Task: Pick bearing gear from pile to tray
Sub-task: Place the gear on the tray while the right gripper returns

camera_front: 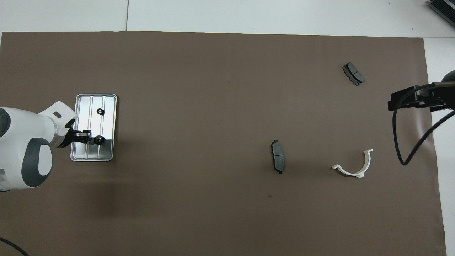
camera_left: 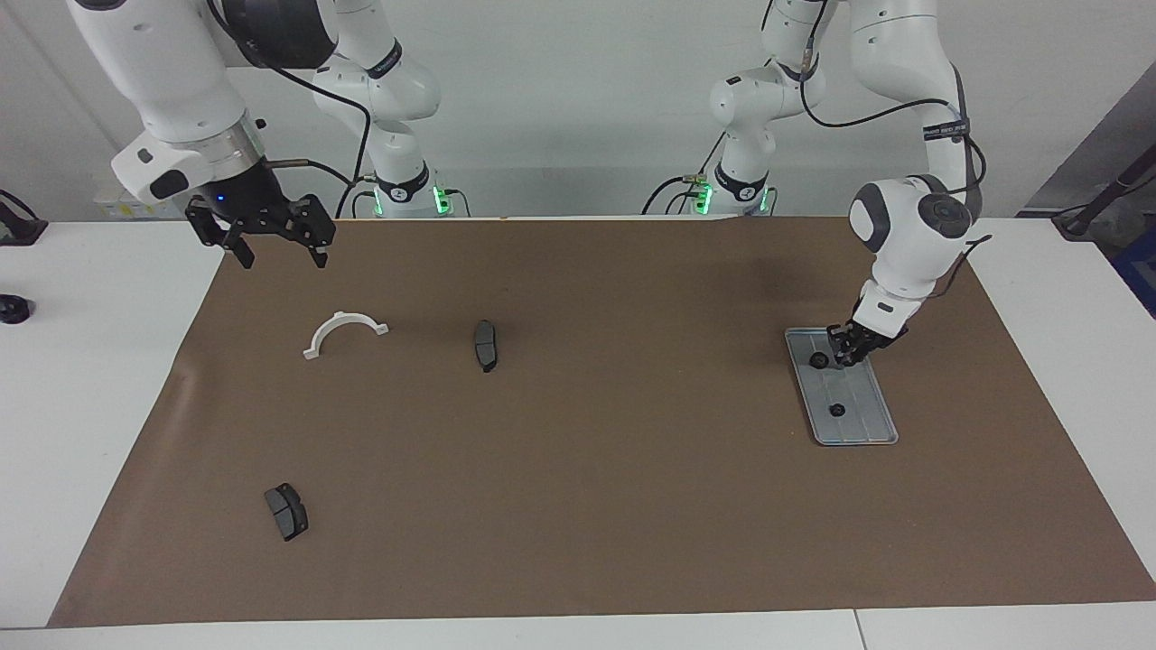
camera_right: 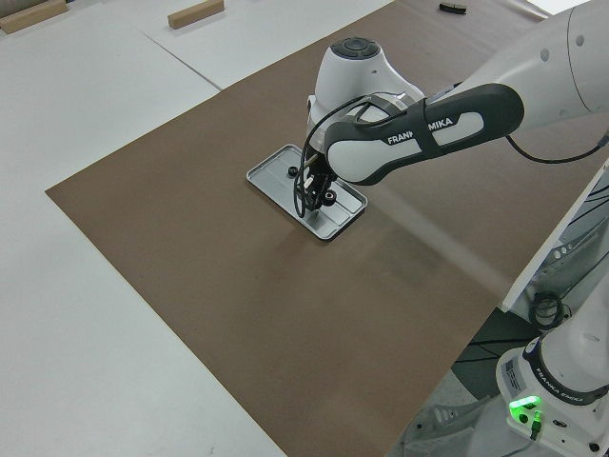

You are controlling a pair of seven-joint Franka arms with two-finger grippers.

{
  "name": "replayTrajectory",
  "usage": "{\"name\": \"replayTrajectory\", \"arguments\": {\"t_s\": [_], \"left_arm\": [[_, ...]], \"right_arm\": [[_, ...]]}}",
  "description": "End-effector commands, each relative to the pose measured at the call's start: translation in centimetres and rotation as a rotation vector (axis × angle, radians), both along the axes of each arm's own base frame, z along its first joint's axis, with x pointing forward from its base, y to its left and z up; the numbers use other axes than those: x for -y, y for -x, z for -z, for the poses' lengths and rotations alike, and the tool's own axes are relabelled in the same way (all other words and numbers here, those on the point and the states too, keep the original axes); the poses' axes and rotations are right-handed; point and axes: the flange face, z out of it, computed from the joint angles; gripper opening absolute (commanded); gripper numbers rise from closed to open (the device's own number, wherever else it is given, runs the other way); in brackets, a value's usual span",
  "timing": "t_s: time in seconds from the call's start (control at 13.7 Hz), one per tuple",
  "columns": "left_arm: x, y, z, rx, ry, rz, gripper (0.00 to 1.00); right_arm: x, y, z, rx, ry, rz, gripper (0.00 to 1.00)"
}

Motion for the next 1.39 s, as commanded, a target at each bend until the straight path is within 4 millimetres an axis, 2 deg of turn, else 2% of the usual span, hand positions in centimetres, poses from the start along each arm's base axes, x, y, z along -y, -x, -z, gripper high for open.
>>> {"name": "replayTrajectory", "arguments": {"t_s": [0.0, 0.07, 0.22, 0.36, 0.51, 0.66, 0.73, 0.88, 1.17, 1.31], "left_arm": [[-0.1, 0.8, 0.3, 0.037, 0.007, -0.002, 0.51], [0.0, 0.6, 0.2, 0.049, 0.007, 0.001, 1.00], [0.2, -0.1, 0.0, 0.058, 0.009, 0.005, 1.00], [0.6, -1.5, -1.7, 0.073, 0.009, 0.005, 1.00], [1.6, -2.7, -4.3, 0.024, 0.005, 0.022, 1.00], [3.8, -3.4, -7.3, -0.021, 0.001, 0.051, 1.00], [4.9, -3.4, -8.2, -0.044, -0.001, 0.059, 1.00], [8.1, -2.7, -8.9, -0.080, -0.006, 0.033, 1.00], [13.7, -0.7, -8.9, -0.143, -0.028, -0.010, 1.00], [13.9, -1.2, -10.4, -0.112, -0.023, -0.021, 1.00]], "right_arm": [[1.9, 0.7, 0.2, -0.014, -0.021, 0.035, 1.00], [1.9, 0.6, 0.3, -0.013, -0.019, 0.034, 1.00], [1.9, 0.7, 0.2, -0.011, -0.016, 0.033, 1.00], [1.6, 0.6, 0.1, -0.012, -0.004, 0.026, 1.00], [1.7, 0.6, 0.1, -0.010, -0.004, 0.027, 1.00], [1.6, 0.7, 0.3, -0.013, -0.004, 0.029, 1.00], [1.7, 0.7, 0.3, -0.013, -0.004, 0.030, 1.00], [1.7, 0.7, 0.3, -0.013, 0.001, 0.029, 1.00], [1.4, 0.7, 0.4, -0.016, 0.058, 0.013, 1.00], [1.5, 0.8, 0.4, -0.018, 0.058, 0.014, 1.00]]}}
